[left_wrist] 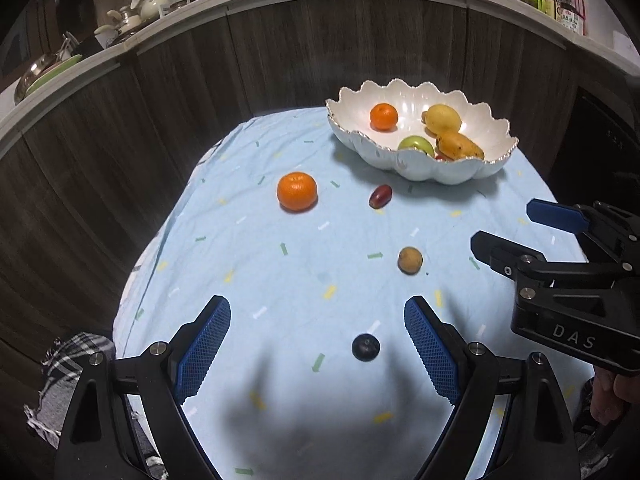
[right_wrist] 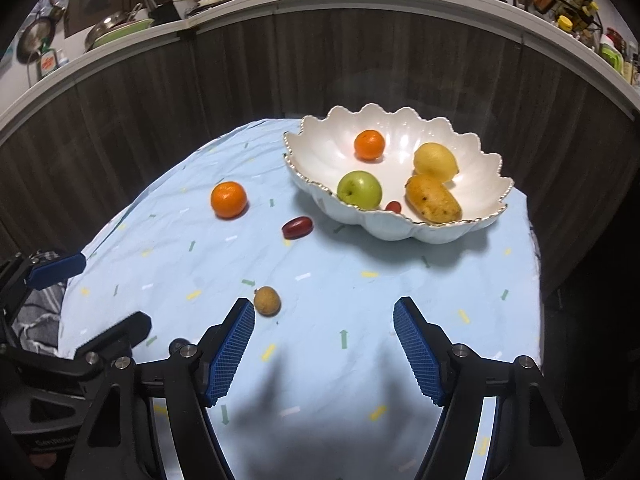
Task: Organize fruits
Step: 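Move left tool to the dark blue fruit while right tool approaches the small brown fruit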
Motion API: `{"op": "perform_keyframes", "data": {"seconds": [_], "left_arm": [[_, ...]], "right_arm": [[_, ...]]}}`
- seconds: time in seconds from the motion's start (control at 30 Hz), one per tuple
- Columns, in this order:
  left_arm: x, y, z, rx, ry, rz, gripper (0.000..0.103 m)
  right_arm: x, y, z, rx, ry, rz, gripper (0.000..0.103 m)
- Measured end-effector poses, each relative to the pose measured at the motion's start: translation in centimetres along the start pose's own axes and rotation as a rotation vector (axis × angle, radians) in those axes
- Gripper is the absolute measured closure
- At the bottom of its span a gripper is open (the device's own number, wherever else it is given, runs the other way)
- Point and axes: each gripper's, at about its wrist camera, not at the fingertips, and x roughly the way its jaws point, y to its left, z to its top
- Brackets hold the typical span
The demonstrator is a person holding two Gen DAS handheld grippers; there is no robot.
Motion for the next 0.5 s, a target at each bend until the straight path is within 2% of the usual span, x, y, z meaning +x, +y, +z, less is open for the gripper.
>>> {"op": "perform_keyframes", "data": {"seconds": [0.5], "left_arm": [[2.0, -0.2, -1.7, -0.027, 0.057, -0.011, 0.015]], "right_arm": [[2.3, 1.1, -0.7, -0.094, 0.037, 0.062, 0.034]]}}
